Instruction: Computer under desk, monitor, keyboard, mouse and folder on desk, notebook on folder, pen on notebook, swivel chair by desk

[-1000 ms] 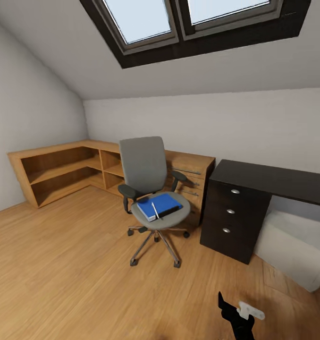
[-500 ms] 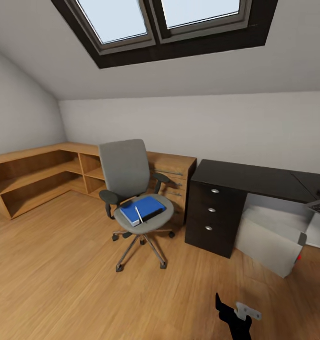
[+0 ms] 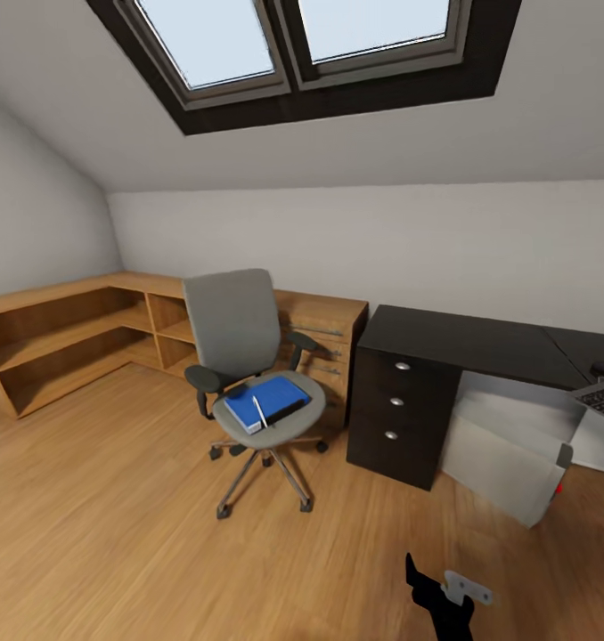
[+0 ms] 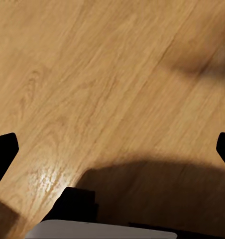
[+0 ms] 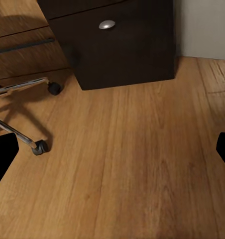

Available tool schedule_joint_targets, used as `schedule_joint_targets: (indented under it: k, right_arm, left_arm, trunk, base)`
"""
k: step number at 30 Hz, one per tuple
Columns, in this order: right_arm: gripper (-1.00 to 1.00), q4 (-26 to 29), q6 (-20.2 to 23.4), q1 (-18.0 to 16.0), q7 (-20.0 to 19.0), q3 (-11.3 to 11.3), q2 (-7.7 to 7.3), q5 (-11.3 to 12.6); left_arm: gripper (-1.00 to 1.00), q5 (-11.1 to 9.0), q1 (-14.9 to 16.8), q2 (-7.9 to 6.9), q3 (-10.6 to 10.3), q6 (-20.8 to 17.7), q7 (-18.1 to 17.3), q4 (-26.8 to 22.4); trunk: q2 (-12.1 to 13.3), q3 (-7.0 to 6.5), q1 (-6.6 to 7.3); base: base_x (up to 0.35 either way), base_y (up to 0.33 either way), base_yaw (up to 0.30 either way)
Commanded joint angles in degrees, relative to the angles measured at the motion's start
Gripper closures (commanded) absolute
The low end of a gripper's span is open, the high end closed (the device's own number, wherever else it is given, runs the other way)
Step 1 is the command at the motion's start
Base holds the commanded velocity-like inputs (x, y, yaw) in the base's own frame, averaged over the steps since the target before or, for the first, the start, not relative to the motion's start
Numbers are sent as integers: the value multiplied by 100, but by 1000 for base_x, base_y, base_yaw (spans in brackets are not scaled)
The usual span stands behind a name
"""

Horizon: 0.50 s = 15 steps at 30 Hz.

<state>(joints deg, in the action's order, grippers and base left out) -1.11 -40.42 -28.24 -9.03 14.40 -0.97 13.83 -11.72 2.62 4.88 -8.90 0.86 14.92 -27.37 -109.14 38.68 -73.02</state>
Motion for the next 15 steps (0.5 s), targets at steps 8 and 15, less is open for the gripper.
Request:
schedule_joint_targets:
  k: [8, 15]
  right_arm:
    - [-100, -12, -12, -6, -55, 19, 9, 41]
    - [-100, -17, -4, -6, -55, 19, 17, 41]
  left_arm:
    - [-100, -60, 4, 25, -50, 25, 46, 5]
    - [-100, -61, 3, 30, -50, 27, 46, 9]
  trunk:
    - [320, -138, 177]
    - [600, -264, 331]
  base:
    - [0, 0, -160]
    - [0, 0, -10]
